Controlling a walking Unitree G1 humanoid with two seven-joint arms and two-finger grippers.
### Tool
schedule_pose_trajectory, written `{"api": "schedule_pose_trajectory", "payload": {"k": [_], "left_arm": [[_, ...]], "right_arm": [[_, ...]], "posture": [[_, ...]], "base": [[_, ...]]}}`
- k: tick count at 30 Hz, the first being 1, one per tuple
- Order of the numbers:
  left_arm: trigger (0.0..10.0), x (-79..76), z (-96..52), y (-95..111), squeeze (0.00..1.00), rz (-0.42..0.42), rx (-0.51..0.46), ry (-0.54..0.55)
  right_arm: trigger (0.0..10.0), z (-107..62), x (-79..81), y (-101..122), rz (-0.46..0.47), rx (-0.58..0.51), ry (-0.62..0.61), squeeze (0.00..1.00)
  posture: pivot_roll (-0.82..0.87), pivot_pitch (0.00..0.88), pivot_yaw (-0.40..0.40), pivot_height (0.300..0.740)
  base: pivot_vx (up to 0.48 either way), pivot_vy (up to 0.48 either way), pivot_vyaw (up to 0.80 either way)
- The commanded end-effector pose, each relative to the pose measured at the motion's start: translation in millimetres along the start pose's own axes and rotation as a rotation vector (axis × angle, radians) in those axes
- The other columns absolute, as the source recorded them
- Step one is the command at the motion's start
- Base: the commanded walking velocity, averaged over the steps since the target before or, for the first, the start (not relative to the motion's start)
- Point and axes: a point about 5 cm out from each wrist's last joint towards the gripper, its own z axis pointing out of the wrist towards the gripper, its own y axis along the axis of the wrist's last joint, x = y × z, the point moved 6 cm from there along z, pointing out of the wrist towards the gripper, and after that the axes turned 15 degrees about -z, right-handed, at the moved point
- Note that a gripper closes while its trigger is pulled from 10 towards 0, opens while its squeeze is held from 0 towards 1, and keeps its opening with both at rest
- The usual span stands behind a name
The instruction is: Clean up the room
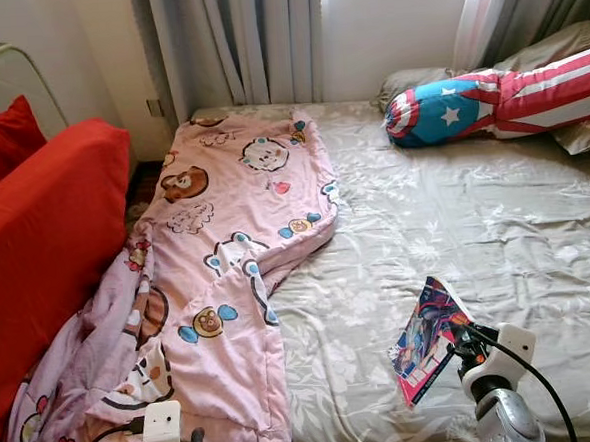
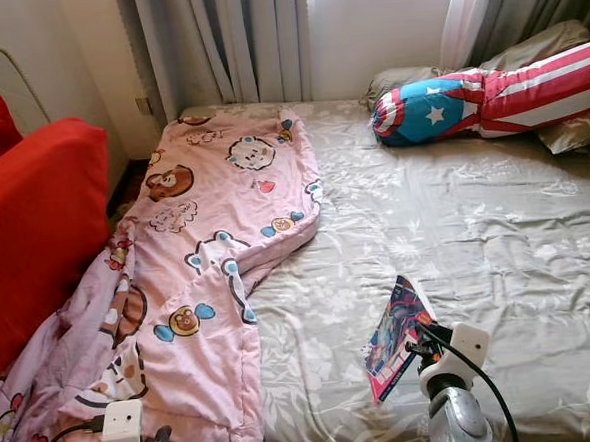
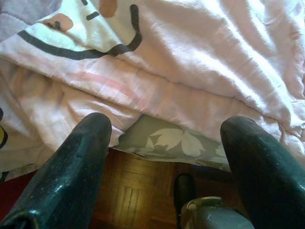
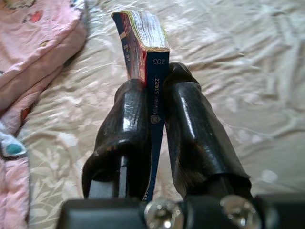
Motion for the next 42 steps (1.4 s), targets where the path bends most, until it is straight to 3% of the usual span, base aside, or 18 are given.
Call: {"api": "schedule_pose_trajectory", "payload": {"k": [1,7,15,33,42], "left_arm": [[10.0,4.6,-2.2,-8.6,0.00,0.011,0.027,0.017],[10.0,4.5,-2.9,-10.8,0.00,0.014,0.031,0.014],[10.0,0.4,-2.7,-11.3,0.00,0.023,0.034,0.002],[10.0,1.4,-3.1,-13.0,0.00,0.034,0.041,-0.001],[10.0,-3.5,-1.9,-10.3,0.00,0.028,0.036,-0.013]], "right_arm": [[10.0,3.2,1.2,9.6,-0.002,-0.038,-0.004,0.00],[10.0,4.2,2.1,9.1,-0.006,-0.028,0.002,0.00],[10.0,5.6,1.7,9.7,0.012,-0.024,0.000,0.00],[10.0,6.1,9.2,11.8,-0.036,-0.039,0.033,0.00],[10.0,5.8,9.4,9.6,-0.009,-0.032,0.017,0.00]], "posture": [[-0.01,0.000,-0.041,0.739],[-0.02,0.000,-0.039,0.739],[-0.02,0.000,-0.033,0.739],[-0.03,0.000,-0.021,0.739],[-0.02,0.000,-0.026,0.739]], "base": [[0.000,-0.274,0.00],[0.000,-0.366,0.00],[0.000,-0.359,-0.67],[0.000,-0.347,0.00],[0.000,-0.340,0.51]]}}
